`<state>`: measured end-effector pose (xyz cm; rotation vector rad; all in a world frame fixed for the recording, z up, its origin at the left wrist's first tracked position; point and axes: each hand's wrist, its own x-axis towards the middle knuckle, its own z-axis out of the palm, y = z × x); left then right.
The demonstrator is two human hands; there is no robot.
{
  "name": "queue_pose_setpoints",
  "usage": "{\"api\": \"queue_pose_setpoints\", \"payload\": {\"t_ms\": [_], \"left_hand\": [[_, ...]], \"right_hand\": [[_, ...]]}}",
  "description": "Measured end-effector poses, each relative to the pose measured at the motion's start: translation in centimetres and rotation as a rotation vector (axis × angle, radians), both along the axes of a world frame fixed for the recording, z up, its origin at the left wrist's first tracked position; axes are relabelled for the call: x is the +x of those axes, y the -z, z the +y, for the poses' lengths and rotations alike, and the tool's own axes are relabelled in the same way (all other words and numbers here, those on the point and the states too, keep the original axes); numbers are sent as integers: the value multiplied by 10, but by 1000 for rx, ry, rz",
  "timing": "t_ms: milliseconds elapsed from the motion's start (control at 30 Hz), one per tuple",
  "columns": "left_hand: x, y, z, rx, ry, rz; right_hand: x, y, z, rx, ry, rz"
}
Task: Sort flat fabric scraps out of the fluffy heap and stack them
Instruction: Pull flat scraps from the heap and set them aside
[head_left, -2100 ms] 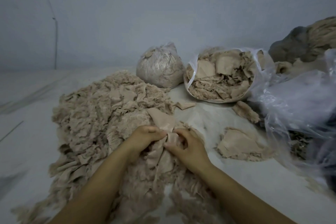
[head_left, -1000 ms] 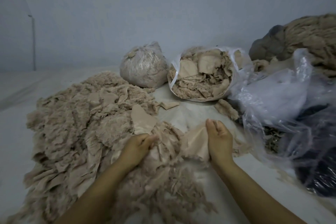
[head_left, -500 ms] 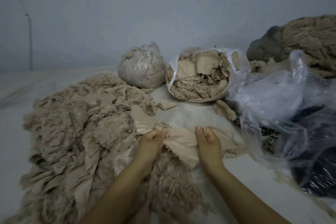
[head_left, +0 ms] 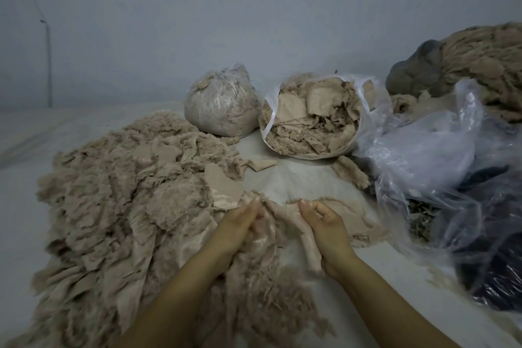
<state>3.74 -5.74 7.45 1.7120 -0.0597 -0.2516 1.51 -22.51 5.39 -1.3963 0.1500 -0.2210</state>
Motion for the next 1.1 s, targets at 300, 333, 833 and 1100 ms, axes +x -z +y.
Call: {"api": "queue_pose_setpoints", "payload": {"t_ms": [300,333,833,1100], "left_hand": [[-14,3,-23,-17,148,-26],[-13,2,-19,12,168,-28],[2,2,46,595,674,-219],[-7,11,41,410,421,-402]], "right_hand": [[12,6,-10,-156,266,-39],[13,6,-14,-166,281,-28],[-12,15,-15,-619,-169,90],[-40,21,29,-502,-280,-13]]}}
